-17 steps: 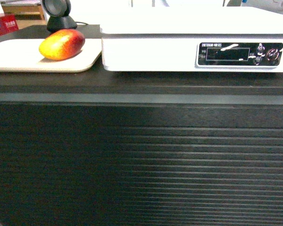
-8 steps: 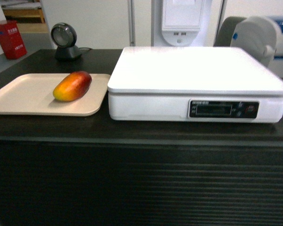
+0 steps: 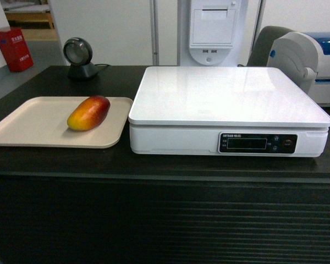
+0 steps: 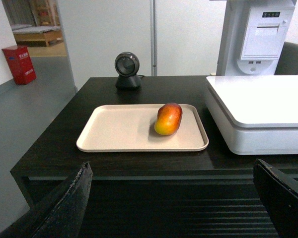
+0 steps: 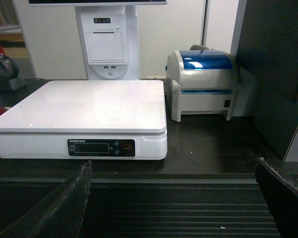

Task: Place dark red mango on scale at checkout

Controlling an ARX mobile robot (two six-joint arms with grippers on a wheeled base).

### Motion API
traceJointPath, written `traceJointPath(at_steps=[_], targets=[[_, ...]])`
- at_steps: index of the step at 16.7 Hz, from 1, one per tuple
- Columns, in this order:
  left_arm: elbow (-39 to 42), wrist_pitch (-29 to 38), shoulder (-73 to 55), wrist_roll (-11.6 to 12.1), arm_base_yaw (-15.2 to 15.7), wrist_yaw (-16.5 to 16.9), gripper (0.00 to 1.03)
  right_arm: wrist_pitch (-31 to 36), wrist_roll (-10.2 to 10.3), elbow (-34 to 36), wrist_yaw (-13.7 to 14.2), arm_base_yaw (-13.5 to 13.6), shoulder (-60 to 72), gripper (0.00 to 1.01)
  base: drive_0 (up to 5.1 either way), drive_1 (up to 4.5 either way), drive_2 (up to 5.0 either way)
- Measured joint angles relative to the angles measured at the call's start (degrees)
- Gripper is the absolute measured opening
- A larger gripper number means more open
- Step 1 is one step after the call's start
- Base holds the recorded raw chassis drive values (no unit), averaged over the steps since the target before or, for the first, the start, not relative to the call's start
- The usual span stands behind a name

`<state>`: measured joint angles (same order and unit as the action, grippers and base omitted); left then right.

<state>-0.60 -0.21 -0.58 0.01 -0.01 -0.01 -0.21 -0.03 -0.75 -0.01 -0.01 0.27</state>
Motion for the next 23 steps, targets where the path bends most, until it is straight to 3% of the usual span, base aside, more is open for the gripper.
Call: traceJointPath(at_steps=[19, 20, 21, 22, 23], targets=[[0.0, 0.0, 0.0, 0.0, 0.0, 0.0, 0.98, 0.0, 0.0, 0.0, 0.0, 0.0, 0.0, 0.98, 0.0, 0.00, 0.0], [-0.1, -0.7, -0.1, -0.3, -0.3, -1.0, 0.98, 0.0, 0.0, 0.0, 0.0, 0.0, 0.0, 0.98, 0.0, 0.00, 0.0], [-2.1, -3.7, -4.5, -3.8, -5.0, -11.1, 0.98, 0.0, 0.0, 0.0, 0.1, 0.0, 0.0, 0.98, 0.0, 0.00, 0.0], [-4.5, -0.3, -10.8, -6.2, -4.9, -16.2, 0.98, 0.1, 0.0, 0.0, -0.1, 0.0, 0.0, 0.98, 0.0, 0.00, 0.0], [-6.9, 5.3, -15.9, -7.2, -0.5, -15.2, 0.98, 0.0, 0.0, 0.0, 0.0, 0.0, 0.0, 0.98, 0.0, 0.00, 0.0]])
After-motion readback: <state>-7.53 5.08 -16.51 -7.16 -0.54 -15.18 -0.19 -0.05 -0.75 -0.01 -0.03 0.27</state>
